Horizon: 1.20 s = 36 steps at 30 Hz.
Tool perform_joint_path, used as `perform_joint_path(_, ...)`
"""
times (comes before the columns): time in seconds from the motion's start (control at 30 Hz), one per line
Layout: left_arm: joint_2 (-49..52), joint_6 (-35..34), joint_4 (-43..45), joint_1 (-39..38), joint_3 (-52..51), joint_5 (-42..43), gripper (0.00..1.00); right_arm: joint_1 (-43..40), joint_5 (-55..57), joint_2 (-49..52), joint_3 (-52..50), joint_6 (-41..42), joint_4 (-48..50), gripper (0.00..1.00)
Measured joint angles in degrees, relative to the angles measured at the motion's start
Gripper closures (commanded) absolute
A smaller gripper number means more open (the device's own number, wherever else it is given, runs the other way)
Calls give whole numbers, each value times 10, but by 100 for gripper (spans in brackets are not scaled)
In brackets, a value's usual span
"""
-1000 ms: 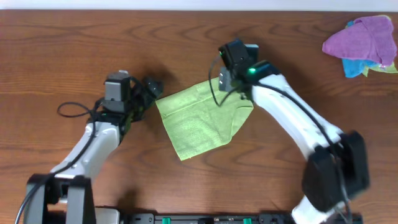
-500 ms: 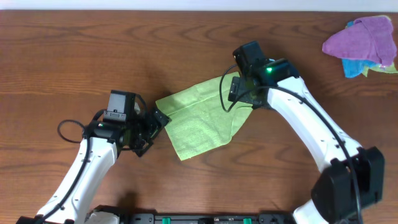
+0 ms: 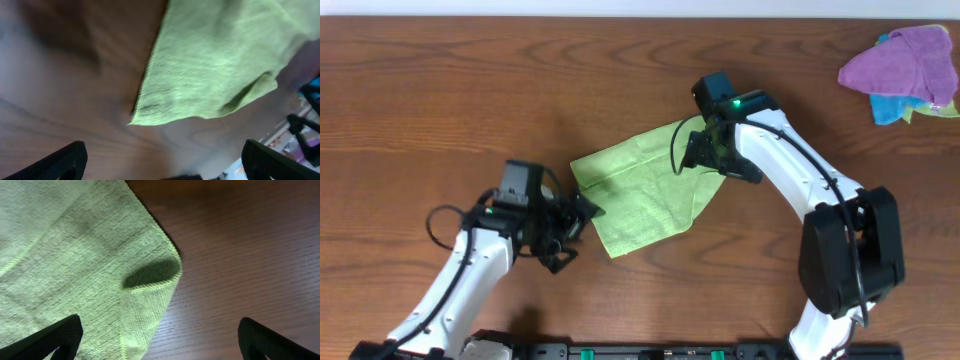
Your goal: Fold the cloth
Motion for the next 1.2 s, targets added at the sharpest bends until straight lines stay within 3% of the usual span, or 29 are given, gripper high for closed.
perform_joint_path(0.33,-17,-78,134,-24,-61,36,3,0,-9,37,0,-4,1,1)
perform_joint_path(0.7,-17,-106,146,-72,-61,12,4,0,-10,77,0,-10,-3,4)
perform_joint_path(0.83,-17,-106,146,-75,-61,7,4,0,-10,77,0,-14,-6,18)
perform_joint_path(1.1,-17,-106,145,-75,-61,4,4,0,-9,77,0,-18,-17,32)
perform_joint_path(1.2,-17,-106,145,-75,-61,4,4,0,-7,77,0,-21,-23,50)
